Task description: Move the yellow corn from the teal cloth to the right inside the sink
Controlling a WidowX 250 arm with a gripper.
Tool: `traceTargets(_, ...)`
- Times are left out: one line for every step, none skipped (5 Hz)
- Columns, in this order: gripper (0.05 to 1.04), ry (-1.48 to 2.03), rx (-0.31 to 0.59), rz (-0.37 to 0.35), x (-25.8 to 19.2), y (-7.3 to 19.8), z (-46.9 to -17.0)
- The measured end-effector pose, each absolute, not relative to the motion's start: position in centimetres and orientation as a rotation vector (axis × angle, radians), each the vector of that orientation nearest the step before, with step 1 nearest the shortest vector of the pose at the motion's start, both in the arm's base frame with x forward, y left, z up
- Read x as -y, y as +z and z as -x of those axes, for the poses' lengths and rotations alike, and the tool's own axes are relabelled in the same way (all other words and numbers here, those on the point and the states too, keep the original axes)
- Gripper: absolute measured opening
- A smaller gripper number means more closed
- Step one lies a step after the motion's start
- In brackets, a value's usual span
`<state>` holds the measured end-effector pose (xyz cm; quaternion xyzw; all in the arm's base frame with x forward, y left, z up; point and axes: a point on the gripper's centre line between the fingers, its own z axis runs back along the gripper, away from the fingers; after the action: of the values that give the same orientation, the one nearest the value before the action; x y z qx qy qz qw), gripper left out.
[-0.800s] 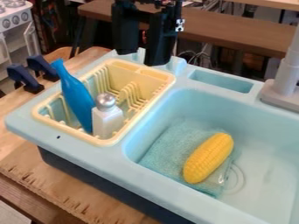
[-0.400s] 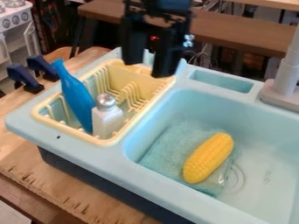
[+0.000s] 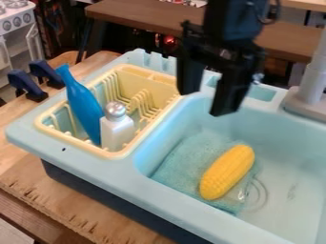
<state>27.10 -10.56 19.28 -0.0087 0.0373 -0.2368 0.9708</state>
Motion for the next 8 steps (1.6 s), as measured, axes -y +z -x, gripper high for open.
traceTargets(1.006,-0.5,-0.059,0.017,12.1,18.5,-26.7)
traceTargets(1.006,-0.483,-0.059,0.041,12.5,16.5,-26.4)
traceTargets(1.006,-0.452,-0.066,0.048,12.7,15.5,-26.5)
traceTargets(1.005,-0.443,-0.094,0.039,12.5,14.7,-26.7)
traceTargets(1.006,-0.441,-0.119,0.023,12.4,13.8,-27.2)
traceTargets(1.006,-0.459,-0.132,0.022,12.6,13.1,-27.9)
traceTargets(1.006,-0.447,-0.155,0.019,12.5,12.1,-28.3)
traceTargets(1.006,-0.441,-0.155,0.029,12.9,11.0,-28.7)
